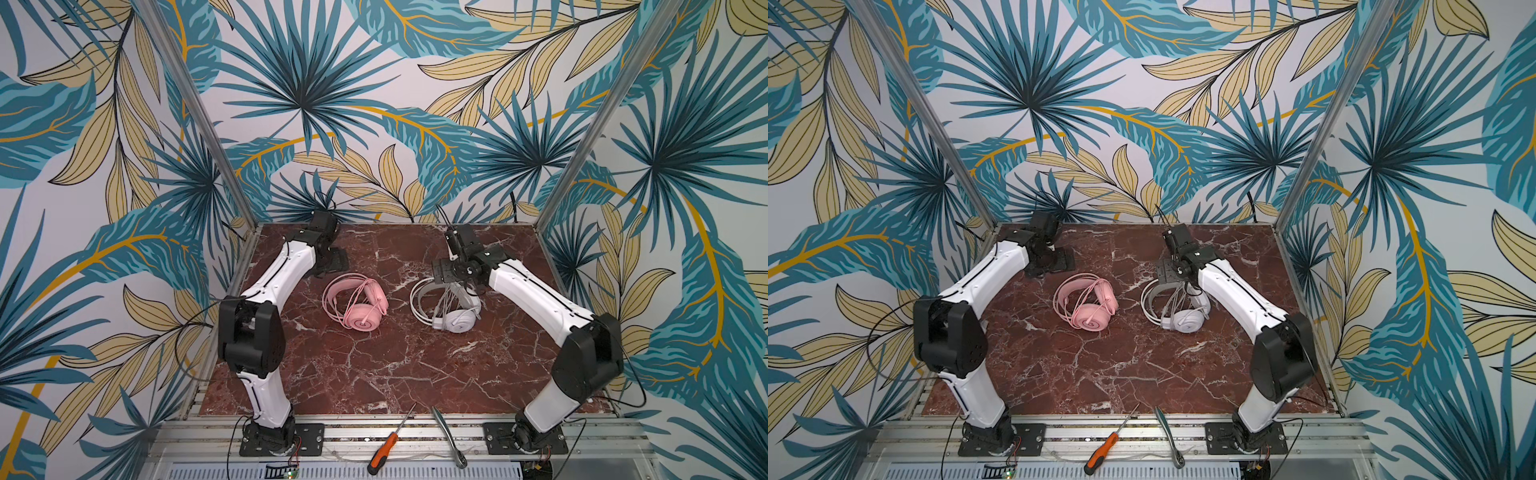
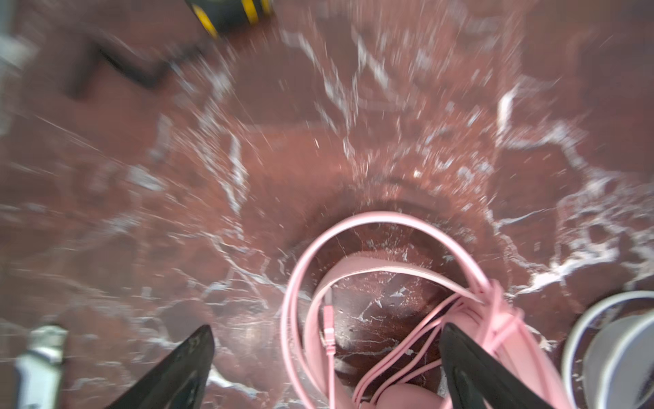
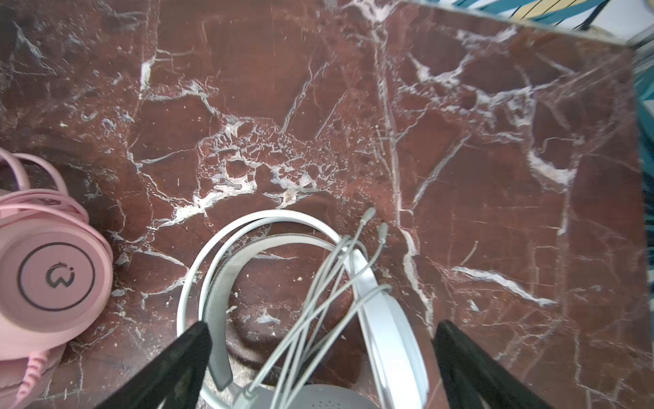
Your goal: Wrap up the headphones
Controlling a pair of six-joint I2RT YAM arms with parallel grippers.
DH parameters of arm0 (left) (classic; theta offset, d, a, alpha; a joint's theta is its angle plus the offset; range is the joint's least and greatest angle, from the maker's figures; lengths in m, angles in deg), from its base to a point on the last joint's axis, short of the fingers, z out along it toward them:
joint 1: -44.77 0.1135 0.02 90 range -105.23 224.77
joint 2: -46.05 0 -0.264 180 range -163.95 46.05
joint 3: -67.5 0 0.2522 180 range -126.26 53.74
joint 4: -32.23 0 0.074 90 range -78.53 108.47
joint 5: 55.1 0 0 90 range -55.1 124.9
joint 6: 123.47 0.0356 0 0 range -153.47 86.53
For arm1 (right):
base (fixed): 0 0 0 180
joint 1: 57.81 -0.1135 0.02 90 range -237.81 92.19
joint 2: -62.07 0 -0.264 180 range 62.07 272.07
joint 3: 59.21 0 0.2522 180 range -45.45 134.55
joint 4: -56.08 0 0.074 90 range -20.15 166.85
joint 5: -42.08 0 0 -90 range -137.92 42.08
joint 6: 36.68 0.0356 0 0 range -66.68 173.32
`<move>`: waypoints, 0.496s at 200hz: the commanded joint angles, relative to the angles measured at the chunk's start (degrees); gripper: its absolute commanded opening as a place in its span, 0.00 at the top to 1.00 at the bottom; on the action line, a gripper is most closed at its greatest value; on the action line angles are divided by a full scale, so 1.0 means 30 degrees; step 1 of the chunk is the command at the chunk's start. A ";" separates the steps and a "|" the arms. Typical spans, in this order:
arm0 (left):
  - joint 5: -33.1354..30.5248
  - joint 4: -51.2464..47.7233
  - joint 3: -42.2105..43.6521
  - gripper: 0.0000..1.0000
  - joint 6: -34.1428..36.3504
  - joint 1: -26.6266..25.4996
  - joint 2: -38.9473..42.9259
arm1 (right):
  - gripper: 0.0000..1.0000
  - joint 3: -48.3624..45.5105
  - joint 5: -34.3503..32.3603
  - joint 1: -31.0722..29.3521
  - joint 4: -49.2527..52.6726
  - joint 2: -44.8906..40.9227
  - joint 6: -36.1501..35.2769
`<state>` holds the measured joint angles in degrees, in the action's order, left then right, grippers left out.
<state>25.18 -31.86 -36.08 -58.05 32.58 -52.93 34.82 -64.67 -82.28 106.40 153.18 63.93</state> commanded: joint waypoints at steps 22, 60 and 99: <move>-0.5910 0.9154 0.8837 0.00 0.2856 0.0407 0.7631 | 0.00 -0.8044 -0.2947 0.2473 -0.7645 -0.6277 -0.1807; -0.6772 1.8342 1.7224 0.00 0.4305 0.1773 1.1544 | 0.00 -1.7014 -0.1629 0.6130 -1.9239 -0.9584 -0.2630; -0.6546 2.3700 2.0101 0.01 0.6145 0.2079 1.0228 | 0.00 -1.9693 -0.1423 0.7504 -2.5635 -0.6172 -0.2468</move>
<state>6.47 21.23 22.80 -44.17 38.02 -19.73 -22.60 -70.18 -61.10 49.73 129.53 57.33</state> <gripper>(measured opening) 0.995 0.994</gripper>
